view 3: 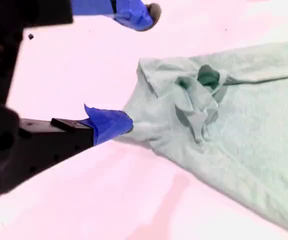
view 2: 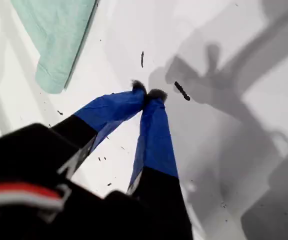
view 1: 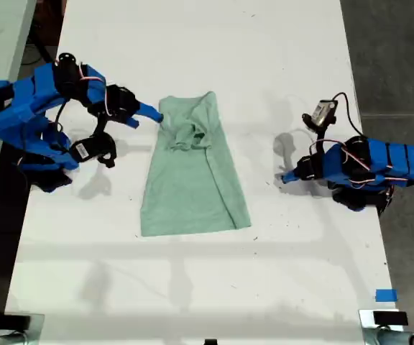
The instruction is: Fold t shirt
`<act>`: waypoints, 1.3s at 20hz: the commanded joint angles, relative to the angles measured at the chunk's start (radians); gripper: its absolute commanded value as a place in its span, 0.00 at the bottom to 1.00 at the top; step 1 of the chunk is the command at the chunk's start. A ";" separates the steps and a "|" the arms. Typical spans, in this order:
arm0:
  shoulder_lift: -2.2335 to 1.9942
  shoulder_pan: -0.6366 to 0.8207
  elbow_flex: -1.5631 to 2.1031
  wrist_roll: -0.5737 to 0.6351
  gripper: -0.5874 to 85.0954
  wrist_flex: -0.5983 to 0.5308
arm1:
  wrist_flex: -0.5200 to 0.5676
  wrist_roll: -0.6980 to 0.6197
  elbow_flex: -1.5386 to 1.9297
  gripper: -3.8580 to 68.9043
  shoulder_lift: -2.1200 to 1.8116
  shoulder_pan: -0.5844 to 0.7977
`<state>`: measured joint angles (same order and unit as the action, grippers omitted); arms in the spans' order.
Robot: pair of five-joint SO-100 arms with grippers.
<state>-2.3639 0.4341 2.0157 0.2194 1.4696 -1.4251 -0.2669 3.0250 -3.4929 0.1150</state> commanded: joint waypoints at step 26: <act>-1.172 -0.253 1.200 -0.354 0.01 -0.451 | 0.014 0.021 0.040 0.08 -0.012 -0.014</act>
